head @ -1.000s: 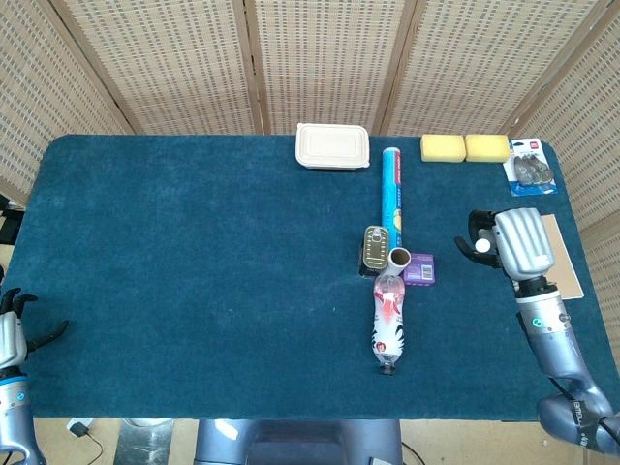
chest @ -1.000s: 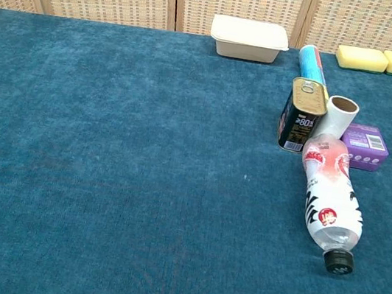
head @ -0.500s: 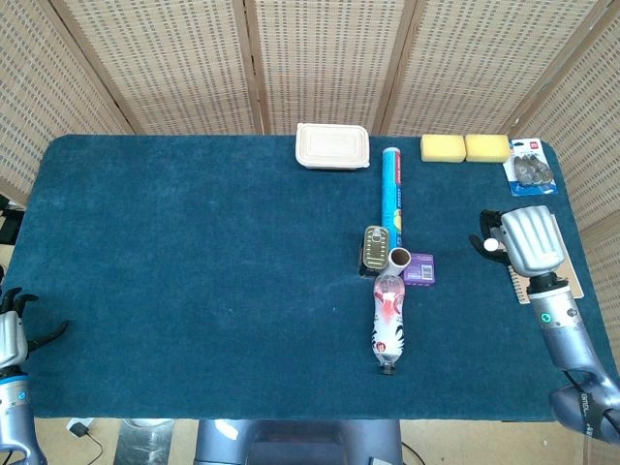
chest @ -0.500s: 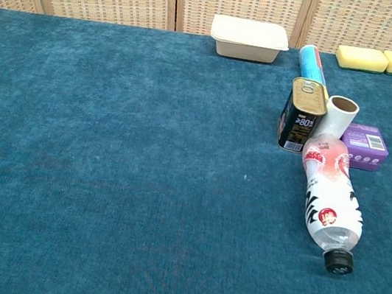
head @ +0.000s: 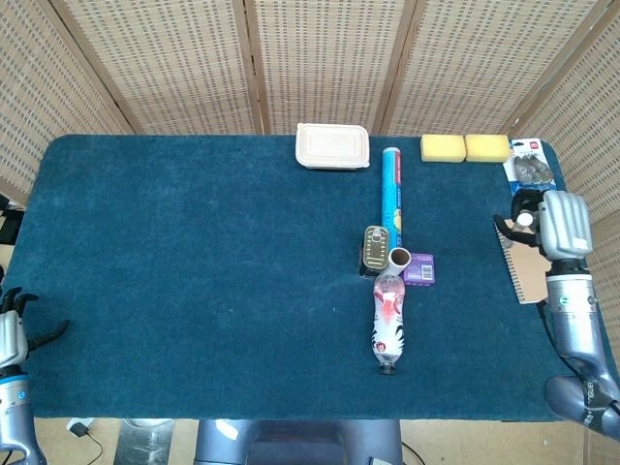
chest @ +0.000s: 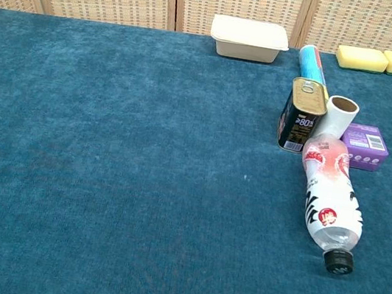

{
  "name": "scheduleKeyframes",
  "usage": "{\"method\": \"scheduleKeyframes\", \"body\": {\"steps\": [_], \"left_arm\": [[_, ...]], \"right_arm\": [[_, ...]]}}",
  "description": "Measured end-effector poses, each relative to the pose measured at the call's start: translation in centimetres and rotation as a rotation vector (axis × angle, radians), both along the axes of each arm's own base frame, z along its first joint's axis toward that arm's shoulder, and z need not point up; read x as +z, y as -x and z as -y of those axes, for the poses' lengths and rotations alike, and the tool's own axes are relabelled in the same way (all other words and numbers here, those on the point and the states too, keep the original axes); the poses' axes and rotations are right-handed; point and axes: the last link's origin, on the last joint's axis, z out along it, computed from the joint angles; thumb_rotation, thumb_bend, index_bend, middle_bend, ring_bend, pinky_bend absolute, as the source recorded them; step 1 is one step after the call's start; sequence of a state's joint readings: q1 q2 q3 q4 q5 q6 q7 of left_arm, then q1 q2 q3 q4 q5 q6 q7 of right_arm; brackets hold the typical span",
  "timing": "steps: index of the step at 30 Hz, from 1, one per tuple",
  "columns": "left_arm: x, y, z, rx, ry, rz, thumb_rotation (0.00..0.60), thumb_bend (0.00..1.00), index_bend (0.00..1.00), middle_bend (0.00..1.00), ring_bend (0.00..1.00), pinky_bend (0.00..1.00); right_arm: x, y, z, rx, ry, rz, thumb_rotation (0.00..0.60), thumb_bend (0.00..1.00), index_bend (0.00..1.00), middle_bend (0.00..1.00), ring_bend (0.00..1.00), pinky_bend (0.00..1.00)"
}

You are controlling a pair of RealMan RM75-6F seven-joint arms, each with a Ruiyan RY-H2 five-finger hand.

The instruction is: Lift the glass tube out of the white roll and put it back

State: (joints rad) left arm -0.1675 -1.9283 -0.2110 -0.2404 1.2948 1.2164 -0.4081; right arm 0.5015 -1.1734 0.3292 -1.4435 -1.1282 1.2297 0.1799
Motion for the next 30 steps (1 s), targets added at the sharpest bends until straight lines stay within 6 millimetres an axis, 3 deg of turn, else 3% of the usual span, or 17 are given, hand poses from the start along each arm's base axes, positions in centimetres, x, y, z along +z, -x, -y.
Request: {"method": "scheduleKeyframes", "body": {"steps": [4, 10, 16, 20, 24, 30], "left_arm": [[0.0, -0.1, 0.2, -0.005, -0.006, 0.001, 0.383, 0.03, 0.32, 0.18, 0.08, 0.2], [0.0, 0.0, 0.2, -0.005, -0.003, 0.006, 0.378, 0.03, 0.32, 0.18, 0.08, 0.2], [0.0, 0.0, 0.0, 0.002, -0.001, 0.0, 0.379, 0.03, 0.32, 0.18, 0.08, 0.2], [0.0, -0.1, 0.3, -0.009, -0.014, 0.02, 0.377, 0.03, 0.32, 0.18, 0.08, 0.2], [0.0, 0.0, 0.1, -0.003, -0.004, 0.007, 0.378, 0.03, 0.32, 0.18, 0.08, 0.2], [0.0, 0.0, 0.1, 0.0, -0.005, 0.001, 0.38, 0.03, 0.32, 0.18, 0.08, 0.2]], "right_arm": [[-0.4, 0.3, -0.8, -0.002, -0.021, -0.004, 0.6, 0.33, 0.81, 1.0, 1.0, 0.96], [-1.6, -2.3, -1.1, 0.182, -0.075, -0.12, 0.6, 0.33, 0.81, 1.0, 1.0, 0.96], [-2.2, -2.4, -3.9, 0.266, -0.121, -0.191, 0.6, 0.33, 0.81, 1.0, 1.0, 0.96], [-1.6, -2.7, -2.9, 0.266, -0.109, -0.206, 0.6, 0.33, 0.81, 1.0, 1.0, 0.97], [-0.4, -1.4, -1.9, 0.142, -0.063, -0.123, 0.6, 0.33, 0.81, 1.0, 1.0, 0.96], [-0.3, 0.4, -2.6, 0.048, -0.059, -0.086, 0.6, 0.33, 0.81, 1.0, 1.0, 0.97]]}}
